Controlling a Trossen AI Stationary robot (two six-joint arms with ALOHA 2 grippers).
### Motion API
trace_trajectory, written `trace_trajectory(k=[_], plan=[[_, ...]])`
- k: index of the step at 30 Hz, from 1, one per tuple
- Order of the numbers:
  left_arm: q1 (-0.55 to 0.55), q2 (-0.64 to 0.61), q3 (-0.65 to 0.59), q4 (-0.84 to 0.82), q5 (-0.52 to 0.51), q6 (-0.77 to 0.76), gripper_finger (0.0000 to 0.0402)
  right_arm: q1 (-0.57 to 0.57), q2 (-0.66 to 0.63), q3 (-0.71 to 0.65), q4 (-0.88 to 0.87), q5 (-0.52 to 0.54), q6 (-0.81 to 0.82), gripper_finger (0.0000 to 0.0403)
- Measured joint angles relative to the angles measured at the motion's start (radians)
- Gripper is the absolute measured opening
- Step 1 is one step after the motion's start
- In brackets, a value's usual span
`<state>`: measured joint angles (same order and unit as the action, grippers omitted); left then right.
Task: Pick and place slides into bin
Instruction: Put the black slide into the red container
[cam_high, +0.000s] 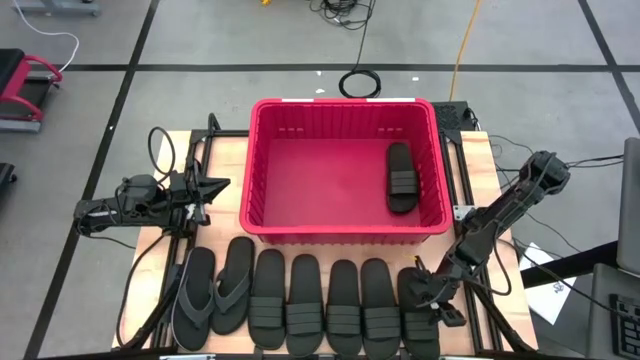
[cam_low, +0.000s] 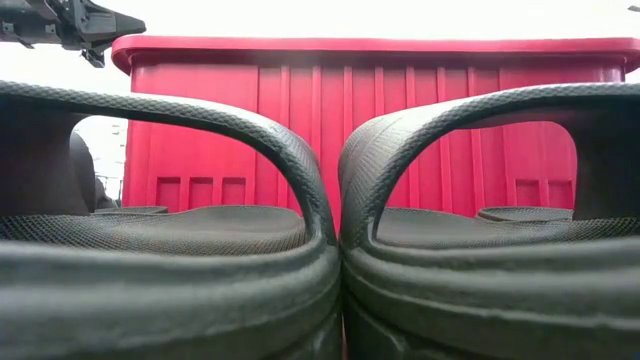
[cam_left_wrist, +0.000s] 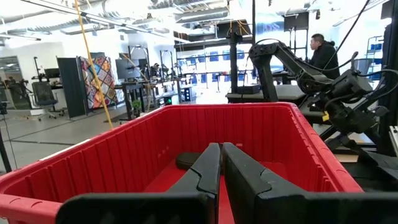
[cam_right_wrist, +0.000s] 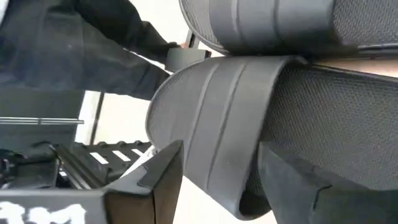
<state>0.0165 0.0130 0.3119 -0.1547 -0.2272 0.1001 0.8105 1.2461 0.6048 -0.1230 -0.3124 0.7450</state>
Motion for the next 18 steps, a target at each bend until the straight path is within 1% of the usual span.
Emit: trace_trajectory(k=[5,13,18], plan=[[0.000,0.000,0.000,0.000,0.000,0.000,0.0026,0.013,0.000,-0.019,0.040,0.051,0.003,0.0192],[0.000,0.000,0.000,0.000,0.000,0.000,0.0026,0.016,0.000,-0.093,0.178,0.055,0.075,0.0191],[0.000,0.000,0.000,0.000,0.000,0.000,0.0026,0.029,0.000,-0.122,0.221,0.054,0.084,0.0189]])
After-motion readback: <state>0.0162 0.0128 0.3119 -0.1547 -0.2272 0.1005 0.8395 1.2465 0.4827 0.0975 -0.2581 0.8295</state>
